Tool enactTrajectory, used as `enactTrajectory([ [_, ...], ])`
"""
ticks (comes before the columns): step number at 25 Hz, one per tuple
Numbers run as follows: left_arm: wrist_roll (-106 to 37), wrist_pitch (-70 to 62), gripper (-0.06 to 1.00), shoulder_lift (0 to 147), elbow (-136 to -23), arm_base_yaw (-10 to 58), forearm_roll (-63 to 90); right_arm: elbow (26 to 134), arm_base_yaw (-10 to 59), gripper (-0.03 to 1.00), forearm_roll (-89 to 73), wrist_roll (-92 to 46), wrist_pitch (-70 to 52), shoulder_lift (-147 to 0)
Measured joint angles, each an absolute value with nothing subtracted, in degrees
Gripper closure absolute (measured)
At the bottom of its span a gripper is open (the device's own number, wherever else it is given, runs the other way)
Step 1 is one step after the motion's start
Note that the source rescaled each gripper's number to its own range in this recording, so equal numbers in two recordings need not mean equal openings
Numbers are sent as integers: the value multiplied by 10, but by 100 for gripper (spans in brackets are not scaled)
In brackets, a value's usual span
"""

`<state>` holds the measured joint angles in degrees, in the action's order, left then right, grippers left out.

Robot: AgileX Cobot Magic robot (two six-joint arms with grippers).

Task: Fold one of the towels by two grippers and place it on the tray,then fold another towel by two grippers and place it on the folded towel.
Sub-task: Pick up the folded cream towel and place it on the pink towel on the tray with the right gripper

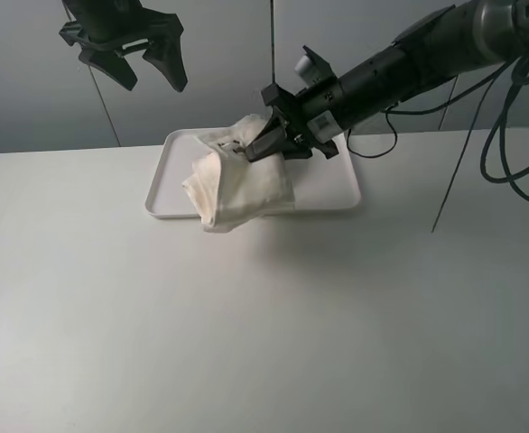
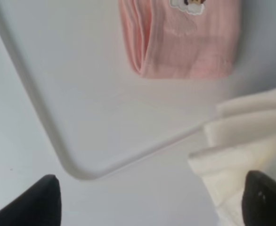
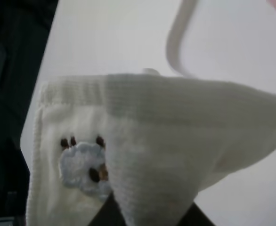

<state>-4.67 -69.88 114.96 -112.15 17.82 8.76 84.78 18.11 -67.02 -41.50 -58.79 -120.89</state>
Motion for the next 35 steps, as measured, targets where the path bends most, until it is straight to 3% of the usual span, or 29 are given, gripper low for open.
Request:
enactTrajectory([
  [13, -62, -699, -5, 1147, -1122, 177, 103, 1162, 206, 84, -664, -249, -595, -1395],
  [23, -62, -699, -5, 1147, -1122, 177, 103, 1180, 160, 84, -665, -203, -513, -1437],
  [35, -62, -699, -5, 1147, -1122, 177, 103, 1180, 151, 84, -587, -178, -471, -1462],
])
